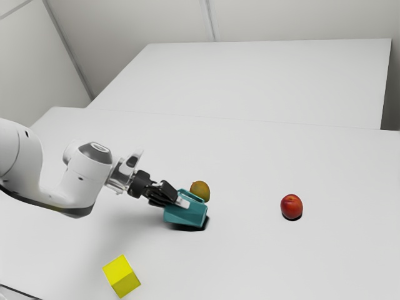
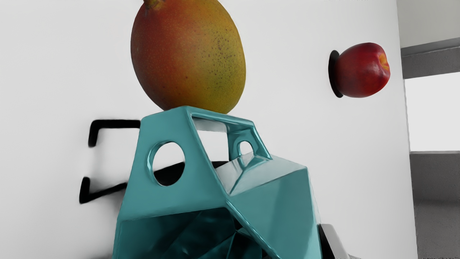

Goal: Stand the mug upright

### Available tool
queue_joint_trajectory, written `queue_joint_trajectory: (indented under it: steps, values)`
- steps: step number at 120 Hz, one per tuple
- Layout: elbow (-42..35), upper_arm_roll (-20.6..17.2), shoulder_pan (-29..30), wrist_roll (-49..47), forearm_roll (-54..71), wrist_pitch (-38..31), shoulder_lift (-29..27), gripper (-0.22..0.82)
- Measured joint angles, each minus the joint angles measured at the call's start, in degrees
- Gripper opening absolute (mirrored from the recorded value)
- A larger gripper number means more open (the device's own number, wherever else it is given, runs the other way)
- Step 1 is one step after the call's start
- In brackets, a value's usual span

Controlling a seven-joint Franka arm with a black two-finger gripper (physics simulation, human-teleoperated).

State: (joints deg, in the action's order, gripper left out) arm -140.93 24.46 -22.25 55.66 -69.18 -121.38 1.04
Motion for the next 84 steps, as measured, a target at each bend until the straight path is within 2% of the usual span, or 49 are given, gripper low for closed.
queue_joint_trajectory:
  steps: [14,45,60,84]
  values:
    - [0.0,-0.3,-0.9,0.3,-0.3,-0.1,-2.1,-0.14]
    - [-0.1,-2.2,-1.8,0.0,1.3,-1.8,-8.7,-0.17]
    - [3.5,-3.9,-1.7,-2.1,10.7,-3.7,-10.9,-0.18]
    - [12.0,-5.0,-1.1,-7.6,35.2,-5.3,-11.0,-0.18]
